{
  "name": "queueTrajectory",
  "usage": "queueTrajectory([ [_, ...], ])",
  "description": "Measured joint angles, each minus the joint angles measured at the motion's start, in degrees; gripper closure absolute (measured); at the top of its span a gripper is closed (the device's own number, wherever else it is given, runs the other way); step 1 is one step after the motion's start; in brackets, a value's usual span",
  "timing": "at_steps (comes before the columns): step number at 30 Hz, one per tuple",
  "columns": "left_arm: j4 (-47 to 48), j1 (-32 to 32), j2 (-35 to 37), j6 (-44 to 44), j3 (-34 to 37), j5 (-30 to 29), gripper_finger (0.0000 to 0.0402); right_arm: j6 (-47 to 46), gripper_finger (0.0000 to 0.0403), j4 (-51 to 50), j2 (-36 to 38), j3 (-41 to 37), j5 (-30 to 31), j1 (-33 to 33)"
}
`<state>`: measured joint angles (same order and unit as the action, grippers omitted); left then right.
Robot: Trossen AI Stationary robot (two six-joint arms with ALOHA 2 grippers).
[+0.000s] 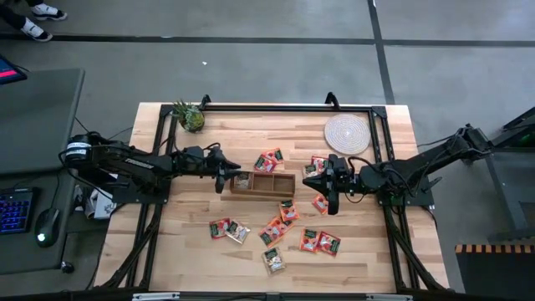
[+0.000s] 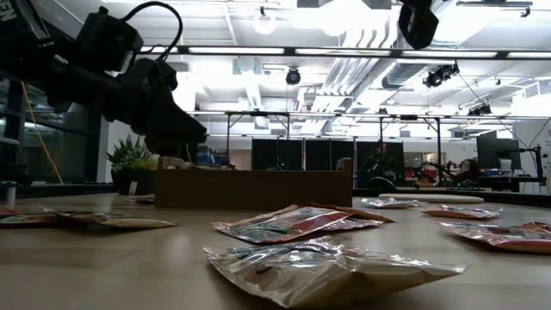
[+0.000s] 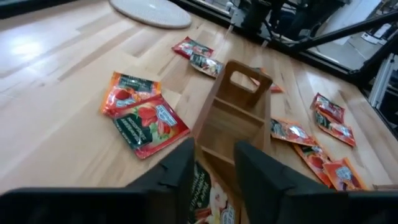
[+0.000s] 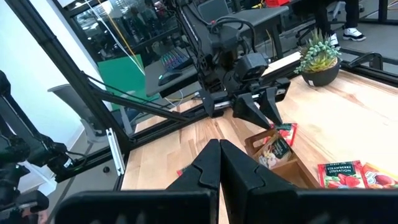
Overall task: Pick & Place Tea
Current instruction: Put the brown tea bag into the left section of the brown wooden organizer
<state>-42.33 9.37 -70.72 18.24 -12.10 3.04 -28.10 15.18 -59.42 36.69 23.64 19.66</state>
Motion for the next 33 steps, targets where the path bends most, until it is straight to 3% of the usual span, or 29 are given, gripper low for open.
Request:
queueTrajectory([
  [8, -4.2, 0.0, 1.2, 1.4, -0.9, -1.6, 0.0228, -0.5, 0.0402, -0.3, 0.0, 0.0, -0.4, 0.0],
  [15, -1.4, 0.0, 6.8, 9.8, -3.5, 5.0, 0.0241, -2.1, 0.0402, -0.5, -4.5, 0.9, -2.7, 0.0],
  [23, 10.2, -3.4, 14.7, 18.1, -4.2, 11.1, 0.027, 1.1, 0.0403, -3.9, -19.4, 11.8, -5.5, -1.0],
  [28, 20.1, -10.7, 18.8, 21.0, -4.2, 6.5, 0.0275, 1.1, 0.0403, -11.1, -30.7, 21.2, -10.8, -1.3],
  [33, 26.9, -20.9, 23.7, 25.2, -4.1, -4.6, 0.0276, 1.4, 0.0403, -14.0, -39.2, 28.9, -16.2, -1.3],
])
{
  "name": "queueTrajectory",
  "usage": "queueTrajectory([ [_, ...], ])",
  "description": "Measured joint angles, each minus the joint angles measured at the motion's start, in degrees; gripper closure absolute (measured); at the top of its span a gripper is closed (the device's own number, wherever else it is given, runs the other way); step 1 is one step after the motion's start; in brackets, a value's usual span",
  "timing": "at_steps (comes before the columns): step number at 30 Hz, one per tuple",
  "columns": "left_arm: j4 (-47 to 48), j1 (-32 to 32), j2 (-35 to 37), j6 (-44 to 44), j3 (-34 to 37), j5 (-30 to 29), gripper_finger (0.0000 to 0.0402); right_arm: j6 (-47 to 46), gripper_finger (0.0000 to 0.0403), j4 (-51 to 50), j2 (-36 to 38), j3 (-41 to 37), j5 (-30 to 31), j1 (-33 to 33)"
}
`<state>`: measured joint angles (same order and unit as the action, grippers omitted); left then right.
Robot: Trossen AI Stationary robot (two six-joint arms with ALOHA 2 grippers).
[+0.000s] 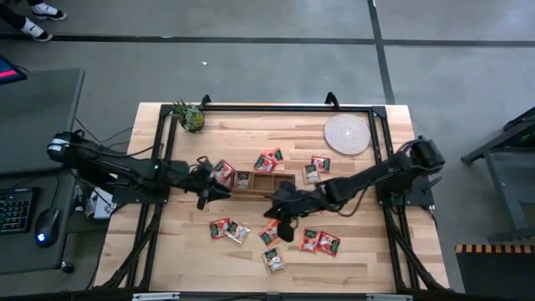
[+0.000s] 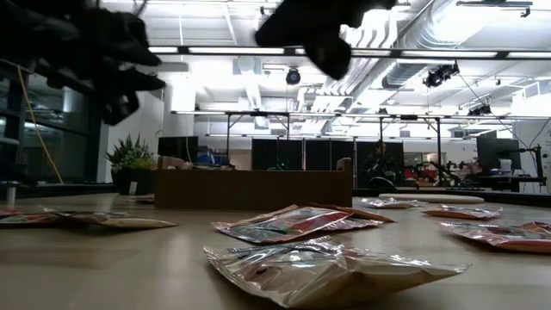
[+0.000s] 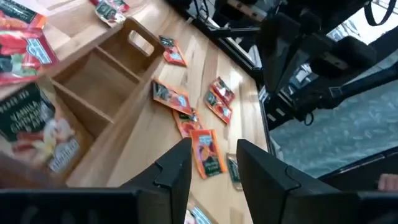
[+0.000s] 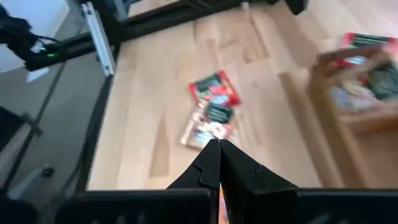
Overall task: Pick & Place Tea
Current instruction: Put the brown tea bag into the left section of the brown wooden organizer
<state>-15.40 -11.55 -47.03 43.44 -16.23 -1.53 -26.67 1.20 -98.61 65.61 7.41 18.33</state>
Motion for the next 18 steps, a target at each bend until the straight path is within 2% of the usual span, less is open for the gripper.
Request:
queueTrajectory([
  [6, 6.8, -15.6, 3.5, 8.8, 0.0, -18.8, 0.0276, 0.1, 0.0403, -0.4, -6.2, 4.6, -1.9, 0.0],
  [13, 9.1, -32.7, 0.7, 21.9, 0.0, -38.3, 0.0276, 2.5, 0.0403, -0.4, -12.6, 10.3, -4.1, -0.1],
  [18, 8.9, -39.5, -4.7, 33.0, 0.0, -45.6, 0.0276, 4.4, 0.0403, 0.0, -17.7, 14.5, -7.3, -1.1],
])
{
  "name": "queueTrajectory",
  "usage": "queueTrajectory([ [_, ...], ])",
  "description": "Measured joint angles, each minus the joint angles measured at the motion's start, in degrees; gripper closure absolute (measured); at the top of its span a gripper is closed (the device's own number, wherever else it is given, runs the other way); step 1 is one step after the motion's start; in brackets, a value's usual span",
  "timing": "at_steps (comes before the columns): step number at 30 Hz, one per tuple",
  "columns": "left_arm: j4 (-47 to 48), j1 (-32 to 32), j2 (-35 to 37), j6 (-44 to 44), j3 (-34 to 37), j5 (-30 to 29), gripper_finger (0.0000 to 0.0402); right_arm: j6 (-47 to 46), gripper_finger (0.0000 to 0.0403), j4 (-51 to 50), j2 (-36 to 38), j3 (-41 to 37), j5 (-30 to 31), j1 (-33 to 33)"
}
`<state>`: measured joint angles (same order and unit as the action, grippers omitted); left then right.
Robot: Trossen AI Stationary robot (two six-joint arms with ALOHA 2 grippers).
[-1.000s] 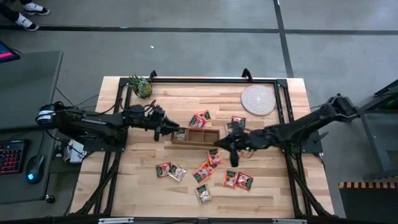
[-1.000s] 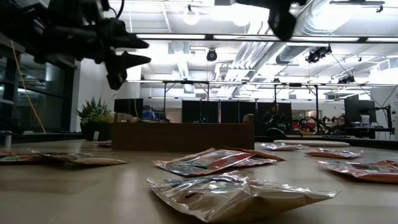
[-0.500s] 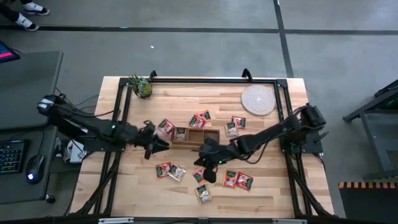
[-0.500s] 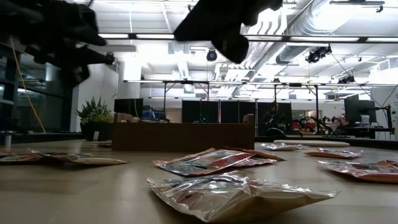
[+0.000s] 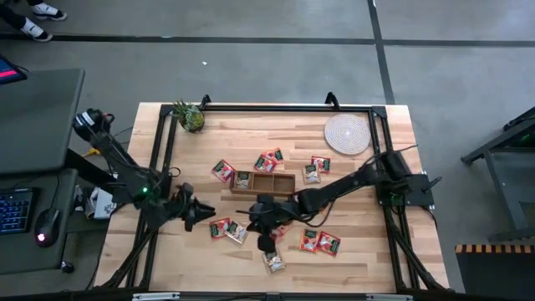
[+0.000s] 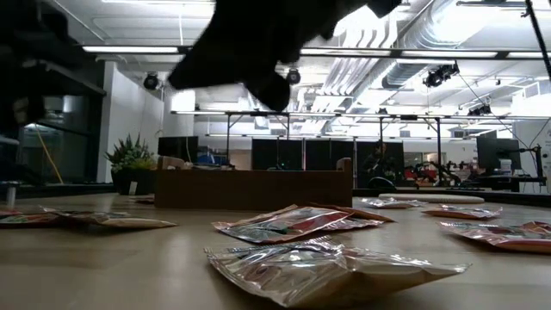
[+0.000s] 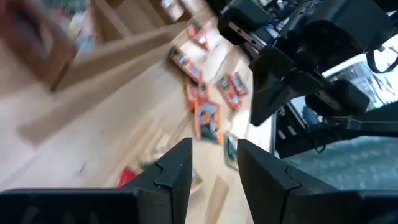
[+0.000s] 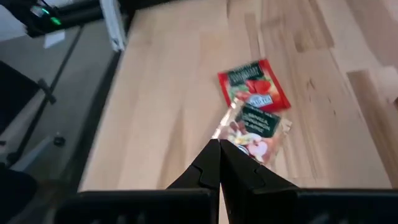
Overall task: Pick & Place Tea
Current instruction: Put the brown tea bag into the left section of the brown wooden organizer
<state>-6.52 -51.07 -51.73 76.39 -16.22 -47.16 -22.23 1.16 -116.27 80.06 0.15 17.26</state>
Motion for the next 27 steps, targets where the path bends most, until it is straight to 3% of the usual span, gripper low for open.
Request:
queueTrajectory([
  [8, -3.4, -1.8, -12.5, 14.4, -2.7, -0.1, 0.0276, 0.2, 0.0403, -1.2, -5.1, 2.6, -3.4, -1.9],
  [15, -2.4, -1.9, -20.5, 19.2, -7.9, 2.0, 0.0276, 5.0, 0.0403, -0.4, -5.2, 2.6, -5.2, -2.5],
  [27, -2.7, -1.8, -24.7, 23.5, -10.2, 3.1, 0.0276, 5.6, 0.0403, 1.9, -9.5, 2.6, -7.1, -2.1],
])
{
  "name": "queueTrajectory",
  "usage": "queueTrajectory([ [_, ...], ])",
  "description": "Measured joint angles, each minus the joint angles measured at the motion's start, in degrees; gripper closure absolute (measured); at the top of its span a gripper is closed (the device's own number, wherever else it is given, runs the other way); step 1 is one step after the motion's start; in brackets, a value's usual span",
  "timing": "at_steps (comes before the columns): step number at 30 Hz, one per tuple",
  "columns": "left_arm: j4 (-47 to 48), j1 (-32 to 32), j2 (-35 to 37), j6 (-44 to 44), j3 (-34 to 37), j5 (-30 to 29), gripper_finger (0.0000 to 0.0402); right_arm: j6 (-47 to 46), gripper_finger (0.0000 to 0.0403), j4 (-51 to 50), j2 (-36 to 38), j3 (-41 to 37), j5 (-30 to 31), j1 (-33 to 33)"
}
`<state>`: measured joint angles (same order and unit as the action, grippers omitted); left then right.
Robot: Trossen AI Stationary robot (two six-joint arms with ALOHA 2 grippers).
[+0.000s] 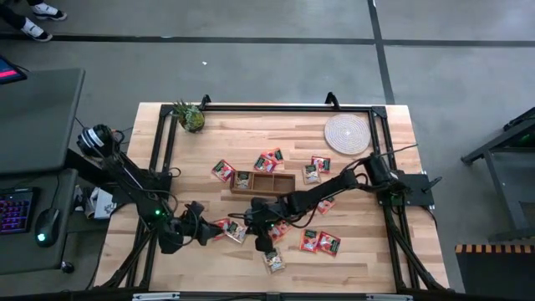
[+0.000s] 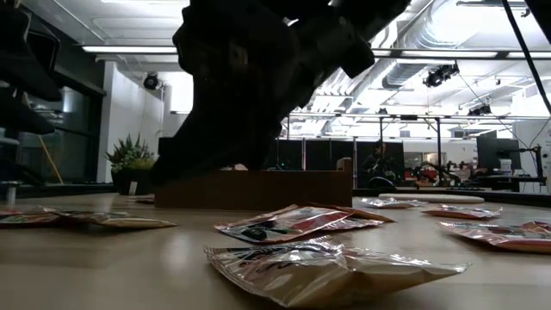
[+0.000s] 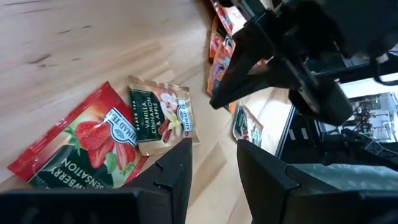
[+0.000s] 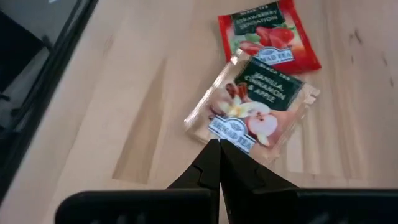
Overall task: Pick & Place Tea
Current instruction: Put the brown tea bag into the left section of the brown wooden organizer
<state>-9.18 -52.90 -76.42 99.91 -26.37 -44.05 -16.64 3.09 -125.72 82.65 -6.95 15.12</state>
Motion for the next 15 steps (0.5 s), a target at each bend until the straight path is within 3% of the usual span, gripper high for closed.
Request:
queueTrajectory([
  [15, 0.9, 0.0, 0.0, 0.2, 0.0, 0.6, 0.0276, 2.3, 0.0403, 1.8, -1.6, 1.3, 1.1, 0.0],
])
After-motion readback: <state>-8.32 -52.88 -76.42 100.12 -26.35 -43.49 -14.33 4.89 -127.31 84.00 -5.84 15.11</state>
